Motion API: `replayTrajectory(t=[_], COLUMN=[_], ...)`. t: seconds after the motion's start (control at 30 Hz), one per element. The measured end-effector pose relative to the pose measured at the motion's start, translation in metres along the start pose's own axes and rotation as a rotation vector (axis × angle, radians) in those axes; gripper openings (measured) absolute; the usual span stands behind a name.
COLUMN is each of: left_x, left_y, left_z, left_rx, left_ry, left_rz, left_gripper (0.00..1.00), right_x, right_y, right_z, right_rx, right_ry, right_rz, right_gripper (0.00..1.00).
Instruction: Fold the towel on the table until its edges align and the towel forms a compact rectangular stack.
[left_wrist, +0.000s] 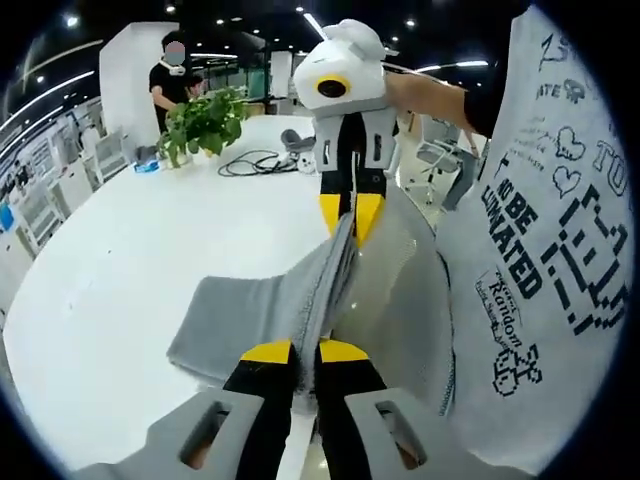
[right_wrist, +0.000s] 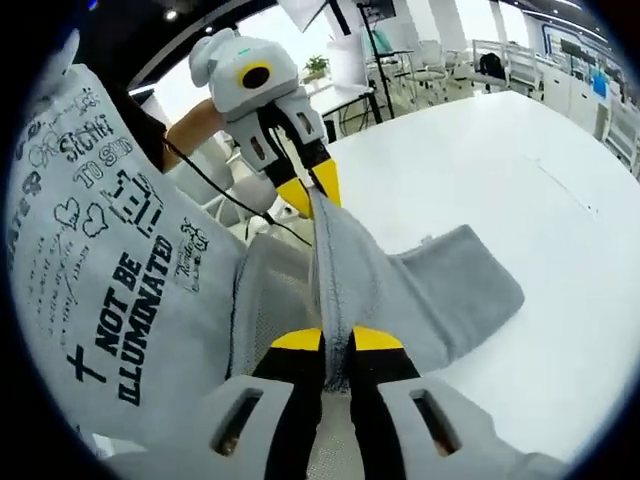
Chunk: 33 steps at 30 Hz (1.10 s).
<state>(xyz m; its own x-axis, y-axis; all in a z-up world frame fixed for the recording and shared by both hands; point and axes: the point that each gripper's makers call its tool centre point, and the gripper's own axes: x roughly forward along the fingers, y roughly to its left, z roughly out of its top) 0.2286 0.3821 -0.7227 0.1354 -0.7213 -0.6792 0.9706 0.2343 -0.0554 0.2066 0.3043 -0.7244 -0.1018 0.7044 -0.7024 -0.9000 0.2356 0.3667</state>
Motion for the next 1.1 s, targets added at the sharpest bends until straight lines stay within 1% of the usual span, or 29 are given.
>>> replayTrajectory(t=[0.07, 0.13, 0.27, 0.33, 0.37, 0.43, 0.53, 0.6, 0.67, 0.7, 0.8, 0.87, 0.9, 0.97, 1.03, 1.07, 1.1], left_x=[0.002, 0.003, 0.007, 0.011, 0.012, 0.017, 0.023, 0.029, 0.036, 0.04, 0.046, 0.051, 0.054, 0.062, 0.07, 0.073, 0.075], left_y=[0.008, 0.014, 0.028, 0.036, 0.041, 0.051, 0.063, 0.071, 0.079, 0.086, 0.095, 0.104, 0.108, 0.118, 0.127, 0.134, 0.138], left_z=[-0.002, -0.002, -0.001, -0.003, -0.003, -0.004, -0.007, -0.009, -0.011, -0.012, -0.014, -0.016, -0.018, -0.023, -0.027, -0.031, -0.034], left_rx=[-0.021, -0.031, -0.061, -0.076, -0.08, -0.089, -0.116, -0.122, -0.13, -0.139, -0.117, -0.124, -0.135, -0.152, -0.162, -0.163, -0.15], left_ry=[-0.003, -0.007, -0.026, -0.03, -0.032, -0.034, -0.04, -0.037, -0.033, -0.038, -0.019, -0.008, -0.003, 0.005, 0.013, 0.026, 0.04], left_rz=[0.007, 0.014, 0.023, 0.032, 0.04, 0.053, 0.06, 0.061, 0.062, 0.075, 0.082, 0.076, 0.074, 0.076, 0.088, 0.116, 0.13], left_gripper=[0.07, 0.07, 0.07, 0.07, 0.07, 0.07, 0.07, 0.07, 0.07, 0.07, 0.07, 0.07, 0.07, 0.07, 0.07, 0.07, 0.07], right_x=[-0.001, -0.001, -0.001, -0.001, -0.001, 0.0, 0.003, 0.006, 0.008, 0.01, 0.011, 0.014, 0.017, 0.022, 0.026, 0.029, 0.031], right_y=[-0.005, -0.012, -0.028, -0.036, -0.043, -0.052, -0.067, -0.08, -0.092, -0.098, -0.108, -0.118, -0.124, -0.138, -0.15, -0.156, -0.159], right_z=[0.006, 0.01, 0.015, 0.018, 0.021, 0.023, 0.024, 0.024, 0.024, 0.024, 0.026, 0.026, 0.024, 0.023, 0.022, 0.022, 0.023], right_rx=[0.024, 0.069, 0.119, 0.126, 0.14, 0.187, 0.224, 0.272, 0.275, 0.29, 0.287, 0.296, 0.328, 0.352, 0.384, 0.4, 0.4], right_ry=[-0.04, -0.074, -0.118, -0.138, -0.157, -0.175, -0.194, -0.21, -0.216, -0.216, -0.217, -0.21, -0.207, -0.21, -0.224, -0.23, -0.237], right_rz=[-0.003, -0.01, -0.022, -0.035, -0.046, -0.045, -0.045, -0.047, -0.048, -0.051, -0.056, -0.057, -0.051, -0.057, -0.075, -0.074, -0.074], right_gripper=[0.06, 0.06, 0.06, 0.06, 0.06, 0.06, 0.06, 0.06, 0.06, 0.06, 0.06, 0.06, 0.06, 0.06, 0.06, 0.06, 0.06])
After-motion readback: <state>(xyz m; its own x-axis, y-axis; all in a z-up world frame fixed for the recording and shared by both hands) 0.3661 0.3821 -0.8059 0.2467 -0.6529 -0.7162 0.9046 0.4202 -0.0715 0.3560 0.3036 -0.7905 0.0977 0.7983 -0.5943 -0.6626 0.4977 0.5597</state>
